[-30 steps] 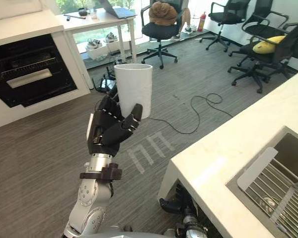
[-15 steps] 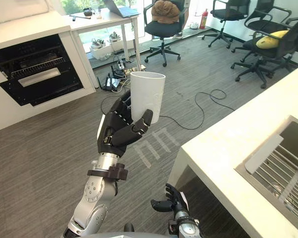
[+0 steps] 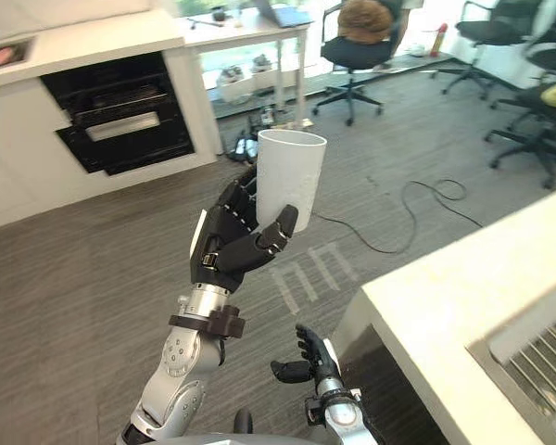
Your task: Walk over to the sink, pick up the cup, carry it to the dishwasher, place the cup inside the dishwasher, then close the dishwasher door
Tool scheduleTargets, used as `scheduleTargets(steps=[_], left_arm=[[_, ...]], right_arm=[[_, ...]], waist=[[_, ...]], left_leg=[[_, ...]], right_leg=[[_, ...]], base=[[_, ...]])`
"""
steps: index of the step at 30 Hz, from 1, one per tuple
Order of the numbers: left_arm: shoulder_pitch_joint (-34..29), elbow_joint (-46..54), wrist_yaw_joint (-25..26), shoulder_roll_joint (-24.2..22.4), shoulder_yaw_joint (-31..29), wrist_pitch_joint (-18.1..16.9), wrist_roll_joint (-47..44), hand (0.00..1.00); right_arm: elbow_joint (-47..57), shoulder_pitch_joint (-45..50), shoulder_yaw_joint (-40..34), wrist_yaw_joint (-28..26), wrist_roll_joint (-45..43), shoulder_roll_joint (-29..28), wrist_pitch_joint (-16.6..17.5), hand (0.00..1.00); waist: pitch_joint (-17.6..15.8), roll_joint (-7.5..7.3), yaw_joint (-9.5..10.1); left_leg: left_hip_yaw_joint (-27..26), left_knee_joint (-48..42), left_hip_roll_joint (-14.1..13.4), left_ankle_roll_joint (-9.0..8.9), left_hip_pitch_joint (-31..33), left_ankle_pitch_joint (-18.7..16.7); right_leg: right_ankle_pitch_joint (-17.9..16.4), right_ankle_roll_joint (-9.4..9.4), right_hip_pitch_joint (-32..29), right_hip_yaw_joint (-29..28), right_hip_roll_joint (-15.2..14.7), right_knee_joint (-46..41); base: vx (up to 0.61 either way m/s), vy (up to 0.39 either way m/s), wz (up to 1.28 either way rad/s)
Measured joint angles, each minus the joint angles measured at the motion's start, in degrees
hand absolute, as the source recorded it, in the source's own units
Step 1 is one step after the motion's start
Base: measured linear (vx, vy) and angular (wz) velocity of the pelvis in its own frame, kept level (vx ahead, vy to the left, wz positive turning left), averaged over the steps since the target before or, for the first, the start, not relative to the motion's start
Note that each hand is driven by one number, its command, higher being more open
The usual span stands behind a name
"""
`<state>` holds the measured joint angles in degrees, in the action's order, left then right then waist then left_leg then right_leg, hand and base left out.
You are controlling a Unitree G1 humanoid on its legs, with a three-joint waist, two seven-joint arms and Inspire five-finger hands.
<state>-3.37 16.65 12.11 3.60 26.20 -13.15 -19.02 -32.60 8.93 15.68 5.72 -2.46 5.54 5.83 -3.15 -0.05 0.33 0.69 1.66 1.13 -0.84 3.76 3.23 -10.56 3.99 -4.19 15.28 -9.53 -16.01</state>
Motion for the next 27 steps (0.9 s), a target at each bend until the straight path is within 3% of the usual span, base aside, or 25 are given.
scheduleTargets(steps=[2, 4, 5, 6, 7, 8, 9, 11, 13, 15, 18, 19, 23, 24, 25, 26, 27], left_arm=[[-0.31, -0.01, -0.19, -0.04, -1.03, 0.04, 0.12, 0.3], [-1.44, 0.13, -0.17, -0.25, -2.73, -0.02, 0.2, 0.3], [-2.52, 0.71, -0.08, -0.05, -5.11, -0.41, 0.19, 0.3], [-2.58, 0.77, -0.08, -0.36, -5.75, -0.64, 0.15, 0.3], [-2.61, 0.76, -0.08, -0.55, -6.14, -0.75, 0.11, 0.3], [-3.62, 1.2, -0.09, -0.15, -6.47, -0.96, 0.03, 0.3], [-4.7, 1.29, -0.35, -0.11, -6.26, -1.06, -0.01, 0.3], [-6.0, 1.31, -0.94, -0.15, -6.11, -1.06, -0.07, 0.3], [-7.17, 1.49, -1.42, -0.02, -6.05, -0.89, -0.07, 0.3], [-7.23, 1.52, -2.16, -0.11, -5.87, -0.41, -0.06, 0.3], [-7.19, 1.99, -3.93, -0.05, -5.4, 0.19, 0.01, 0.3], [-7.22, 2.12, -4.25, -0.05, -5.39, 0.43, 0.01, 0.3], [-6.93, 3.4, -4.42, 0.23, -5.42, 0.06, 0.0, 0.3], [-6.74, 3.4, -4.42, 0.51, -5.28, -0.18, 0.0, 0.3], [-6.62, 3.35, -4.42, 0.98, -4.85, -0.31, -0.05, 0.3], [-6.49, 2.97, -4.44, 1.03, -4.42, -0.37, -0.06, 0.3], [-6.96, 2.47, -4.45, 0.95, -3.57, 0.01, -0.06, 0.3]], right_arm=[[0.26, -0.2, -0.74, 0.84, 0.52, 0.41, 0.19, 0.9], [0.3, -0.84, -2.04, 1.56, 0.94, 1.28, 0.29, 0.9], [1.38, -1.01, -2.46, 1.97, 1.43, 1.19, 1.1, 0.9], [2.07, -1.03, -2.56, 2.18, 1.67, 1.22, 1.62, 0.9], [2.01, -1.61, -2.97, 2.27, 1.78, 1.5, 2.07, 0.9], [2.45, -2.2, -3.77, 2.41, 2.09, 1.73, 2.06, 0.9], [3.43, -1.86, -4.32, 2.65, 2.11, 1.83, 2.4, 0.9], [3.7, -2.22, -4.55, 3.28, 2.11, 1.98, 2.36, 0.9], [4.03, -2.83, -5.33, 3.23, 2.71, 1.42, 2.36, 0.9], [3.99, -2.91, -5.91, 3.21, 2.84, 0.98, 2.31, 0.9], [3.62, -3.23, -6.48, 2.98, 3.37, 0.74, 2.08, 0.9], [3.39, -3.18, -6.77, 2.92, 3.4, 0.45, 2.06, 0.9], [3.29, -3.19, -6.16, 2.3, 3.87, -0.87, 2.25, 0.9], [3.29, -3.15, -6.11, 1.93, 3.86, -1.2, 2.26, 0.9], [3.33, -2.93, -6.11, 1.8, 3.81, -1.25, 2.27, 0.9], [3.21, -2.72, -6.17, 1.8, 3.79, -1.02, 2.28, 0.9], [2.34, -2.5, -6.18, 1.77, 3.77, -0.14, 2.1, 0.9]], waist=[[-0.06, -0.09, -0.16], [-1.08, 0.27, 0.01], [-1.2, -0.67, -0.03], [-1.4, -0.39, -0.13], [-1.88, -0.04, 0.02], [-1.86, 0.34, 1.09], [-1.92, 0.42, 0.59], [-1.83, 0.86, 0.64], [-2.23, 0.11, 0.19], [-2.66, -0.55, -0.48], [-3.05, -0.73, -1.56], [-3.08, -0.8, -2.38], [-3.02, -0.67, -2.59], [-2.96, -0.73, -2.71], [-2.65, -1.29, -2.73], [-2.58, -1.32, -2.89], [-2.02, -0.15, -2.41]], left_leg=[[0.67, -6.21, 0.43, -0.74, 3.55, -1.16], [-3.26, -12.12, -0.49, -0.05, 5.31, -2.23], [-6.78, -13.14, -0.38, 0.14, 5.8, -2.85], [-8.87, -13.04, -1.04, 0.66, 5.94, -4.5], [-9.89, -13.58, -2.16, 1.84, 6.59, -5.9], [-14.99, -15.35, -4.83, 0.38, 7.41, -7.65], [-20.23, -16.65, -7.53, 0.34, 7.97, -7.64], [-22.86, -17.39, -8.57, 0.37, 8.01, -6.63], [-23.39, -17.92, -7.37, 1.23, 8.02, -7.64], [-23.43, -19.42, -5.86, 2.33, 7.98, -9.63], [-22.5, -21.39, -3.96, 3.8, 6.84, -11.65], [-20.95, -20.88, -3.46, 4.16, 5.74, -11.86], [-16.96, -17.43, -2.81, 3.41, 3.47, -11.27], [-15.57, -16.56, -2.57, 2.88, 3.24, -10.73], [-14.29, -16.96, -1.53, 2.52, 3.62, -10.64], [-13.2, -17.44, -1.1, 2.32, 3.78, -10.78], [-12.18, -17.65, -1.61, 1.91, 3.82, -10.85]], right_leg=[[0.0, -0.04, 1.45, 0.42, -0.08, -0.08], [-1.77, -1.01, 1.24, 0.55, 0.4, -4.9], [-1.68, -1.57, 2.36, -1.12, 0.98, -0.77], [-2.47, -0.95, 3.3, -0.24, 1.17, -0.23], [-2.39, -1.19, 3.58, 0.78, 1.75, 0.17], [-2.15, -1.6, 3.59, 1.3, 2.12, 0.74], [-2.22, -1.59, 4.1, 3.18, 2.38, 1.28], [-2.66, -1.49, 3.94, 3.62, 2.27, 1.17], [-4.68, -1.41, 3.09, 3.05, 0.48, -1.27], [-6.45, 0.42, 2.25, 2.97, -2.3, -5.86], [-6.36, 0.06, -1.35, -1.15, -4.94, -17.94], [-6.22, -1.7, -2.35, -4.74, -4.64, -21.09], [-8.06, -2.48, -4.88, -15.2, 0.55, -16.37], [-7.59, -1.73, -6.13, -18.14, 2.17, -13.13], [-4.28, -1.36, -6.68, -19.48, 2.57, -8.31], [-2.56, 1.09, -6.58, -19.81, 2.38, -8.43], [-2.44, 0.78, -5.59, -18.61, 2.55, -7.35]], base=[[0.1, -0.025, 1.16], [0.0, 0.031, 1.12], [-0.09, 0.027, 1.02], [-0.11, 0.004, 0.91], [-0.07, -0.033, 0.48], [-0.04, -0.057, 0.57], [0.0, -0.042, 0.52], [0.02, 0.013, 0.27], [0.08, 0.085, -0.03], [0.12, 0.115, 0.1], [0.16, 0.116, 0.28], [0.19, 0.092, 0.57], [0.14, -0.005, 0.57], [0.13, -0.114, 0.64], [0.11, -0.107, 0.75], [0.17, -0.136, 0.68], [0.15, -0.102, 0.44]])
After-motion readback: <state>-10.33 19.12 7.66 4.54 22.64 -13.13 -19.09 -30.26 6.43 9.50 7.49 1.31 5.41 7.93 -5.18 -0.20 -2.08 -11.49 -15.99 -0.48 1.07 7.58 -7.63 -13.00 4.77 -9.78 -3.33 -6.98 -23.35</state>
